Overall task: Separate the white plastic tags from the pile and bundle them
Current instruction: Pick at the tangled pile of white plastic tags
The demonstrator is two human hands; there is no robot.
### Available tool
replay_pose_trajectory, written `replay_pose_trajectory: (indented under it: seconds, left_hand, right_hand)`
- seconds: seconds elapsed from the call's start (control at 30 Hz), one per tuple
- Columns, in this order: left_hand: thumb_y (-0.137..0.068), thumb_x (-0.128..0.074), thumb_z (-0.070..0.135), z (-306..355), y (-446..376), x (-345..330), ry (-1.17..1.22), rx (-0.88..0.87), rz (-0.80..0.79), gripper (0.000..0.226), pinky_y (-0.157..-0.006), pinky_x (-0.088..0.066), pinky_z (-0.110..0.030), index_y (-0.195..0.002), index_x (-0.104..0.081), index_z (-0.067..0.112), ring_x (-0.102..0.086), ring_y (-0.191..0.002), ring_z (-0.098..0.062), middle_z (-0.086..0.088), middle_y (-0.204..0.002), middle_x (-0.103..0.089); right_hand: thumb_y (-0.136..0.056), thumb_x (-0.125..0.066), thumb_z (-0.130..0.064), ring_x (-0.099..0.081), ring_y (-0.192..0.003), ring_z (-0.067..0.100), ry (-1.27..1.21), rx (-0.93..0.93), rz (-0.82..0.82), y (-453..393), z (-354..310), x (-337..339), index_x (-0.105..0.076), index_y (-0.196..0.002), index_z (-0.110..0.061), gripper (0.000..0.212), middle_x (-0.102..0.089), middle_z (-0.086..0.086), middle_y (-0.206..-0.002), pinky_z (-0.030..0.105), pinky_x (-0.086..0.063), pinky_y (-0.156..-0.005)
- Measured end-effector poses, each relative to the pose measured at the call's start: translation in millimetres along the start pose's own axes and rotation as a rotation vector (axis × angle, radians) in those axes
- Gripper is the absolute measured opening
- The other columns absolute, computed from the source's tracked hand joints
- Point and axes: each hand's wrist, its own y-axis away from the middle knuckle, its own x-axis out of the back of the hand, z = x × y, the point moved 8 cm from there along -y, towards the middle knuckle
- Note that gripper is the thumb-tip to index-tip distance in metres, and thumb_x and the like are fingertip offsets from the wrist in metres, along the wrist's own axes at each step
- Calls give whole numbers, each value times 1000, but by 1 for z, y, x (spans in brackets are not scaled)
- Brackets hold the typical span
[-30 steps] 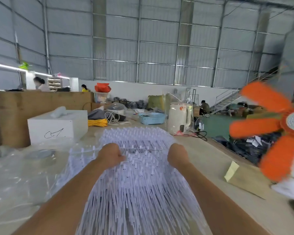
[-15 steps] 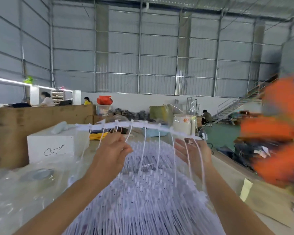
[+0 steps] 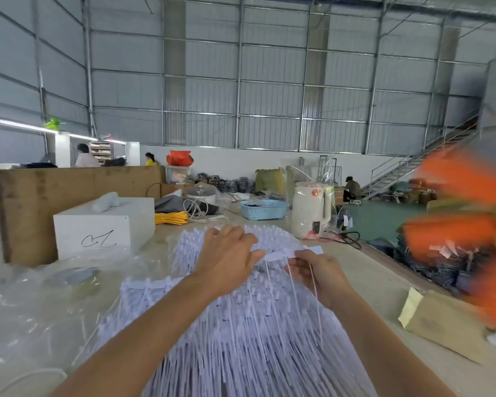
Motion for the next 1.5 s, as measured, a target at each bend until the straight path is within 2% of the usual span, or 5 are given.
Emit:
replay_pose_trajectory:
  seconds: [0.2,0.9,1.13,1.23,1.5]
  left_hand:
    - [-94,-51,44,38,-41,-57,698,101,-287,37,-85,-46,-34,-106,-64,12,-60,-101,-25,-10,-111,-64]
    - [-91,-59,30,58,-70,-36,920,128,-516,27,-37,-17,-15,-68,-57,16,-22,-30,-6,10,-36,-28]
    - [-93,-55,37,48,-50,-23,796,166,-768,25,-39,-17,-18,-80,-64,17,-22,-35,-7,10,-38,-30]
    - [-93,-52,45,24,-59,-8,727,173,-549,33,-43,-25,-19,-88,-70,18,-31,-40,-8,7,-49,-40]
    - [-93,-44,14,28,-65,-28,767,76,-469,7,-69,-40,-28,-91,-47,9,-43,-76,-17,-2,-88,-43]
  right_hand:
    - [-83,-60,6,-69,-61,25,85,57,-84,8,-15,9,-62,-89,15,11,-69,21,-70,24,-55,-54]
    - [-88,-52,14,-66,-58,15,651,523,-183,25,-68,9,-64,-89,5,15,-61,9,-69,35,-59,-61]
    - [-86,-53,14,-67,-55,22,536,474,39,1,-75,38,-67,-88,-4,23,-67,6,-64,27,-57,-54]
    - [-87,-53,11,-66,-55,21,264,377,146,-9,-87,70,-63,-86,2,13,-67,10,-61,24,-56,-53]
    - [-88,-45,-1,-55,-49,10,144,172,-320,3,-87,-23,-56,-83,-6,12,-60,0,-61,21,-47,-46]
